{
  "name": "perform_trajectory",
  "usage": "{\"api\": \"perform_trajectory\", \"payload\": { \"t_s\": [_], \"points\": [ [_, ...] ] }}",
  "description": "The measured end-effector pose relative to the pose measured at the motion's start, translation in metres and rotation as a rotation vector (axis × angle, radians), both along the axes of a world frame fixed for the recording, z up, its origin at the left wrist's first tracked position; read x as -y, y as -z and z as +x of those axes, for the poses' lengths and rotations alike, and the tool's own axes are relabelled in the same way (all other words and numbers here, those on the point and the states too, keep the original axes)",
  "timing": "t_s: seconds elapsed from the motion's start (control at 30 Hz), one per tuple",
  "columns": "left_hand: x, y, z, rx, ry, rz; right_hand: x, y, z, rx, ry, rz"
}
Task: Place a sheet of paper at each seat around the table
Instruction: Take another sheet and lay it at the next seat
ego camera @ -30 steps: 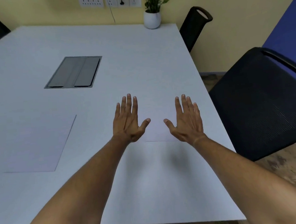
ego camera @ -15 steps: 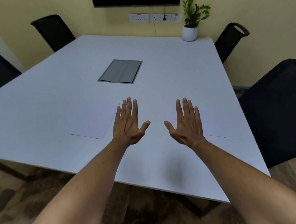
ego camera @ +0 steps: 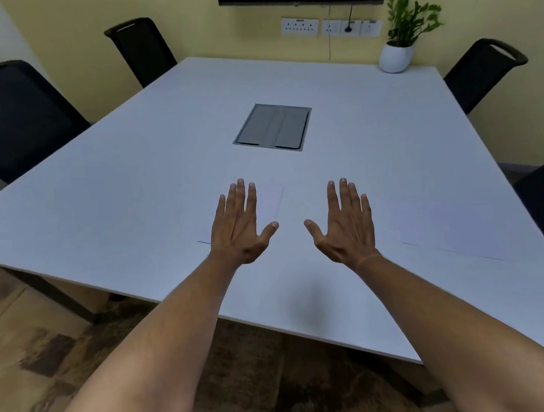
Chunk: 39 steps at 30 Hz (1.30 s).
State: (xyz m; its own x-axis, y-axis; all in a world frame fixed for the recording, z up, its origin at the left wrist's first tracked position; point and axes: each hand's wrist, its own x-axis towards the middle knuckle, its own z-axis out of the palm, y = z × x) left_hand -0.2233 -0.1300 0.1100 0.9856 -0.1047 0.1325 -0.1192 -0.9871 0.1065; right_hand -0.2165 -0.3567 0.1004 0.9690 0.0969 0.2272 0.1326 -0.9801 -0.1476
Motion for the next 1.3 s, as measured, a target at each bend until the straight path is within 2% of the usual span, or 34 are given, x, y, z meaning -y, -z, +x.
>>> {"api": "perform_trajectory", "payload": {
  "t_s": [0.17, 0.37, 0.77, 1.07, 1.2, 1.3],
  "points": [
    [-0.07, 0.013, 0.014, -0.06, 0.027, -0.018, -0.064, 0.005, 0.014, -0.046, 0.047, 0.021],
    [-0.114, 0.032, 0.047, -0.122, 0.018, -0.047, -0.102, 0.015, 0.045, -0.096, 0.072, 0.026],
    [-0.135, 0.077, 0.145, -0.236, 0.007, -0.021, -0.133, 0.067, 0.13, -0.227, 0.132, 0.069],
    [-0.149, 0.11, 0.196, -0.362, 0.034, -0.041, -0.153, 0.094, 0.165, -0.319, 0.239, 0.06],
    [-0.158, 0.122, 0.22, -0.446, 0.025, -0.101, -0.164, 0.103, 0.175, -0.382, 0.332, 0.084],
    [-0.16, 0.131, 0.235, -0.51, -0.012, -0.192, -0.17, 0.11, 0.183, -0.461, 0.439, 0.193]
  ]
}}
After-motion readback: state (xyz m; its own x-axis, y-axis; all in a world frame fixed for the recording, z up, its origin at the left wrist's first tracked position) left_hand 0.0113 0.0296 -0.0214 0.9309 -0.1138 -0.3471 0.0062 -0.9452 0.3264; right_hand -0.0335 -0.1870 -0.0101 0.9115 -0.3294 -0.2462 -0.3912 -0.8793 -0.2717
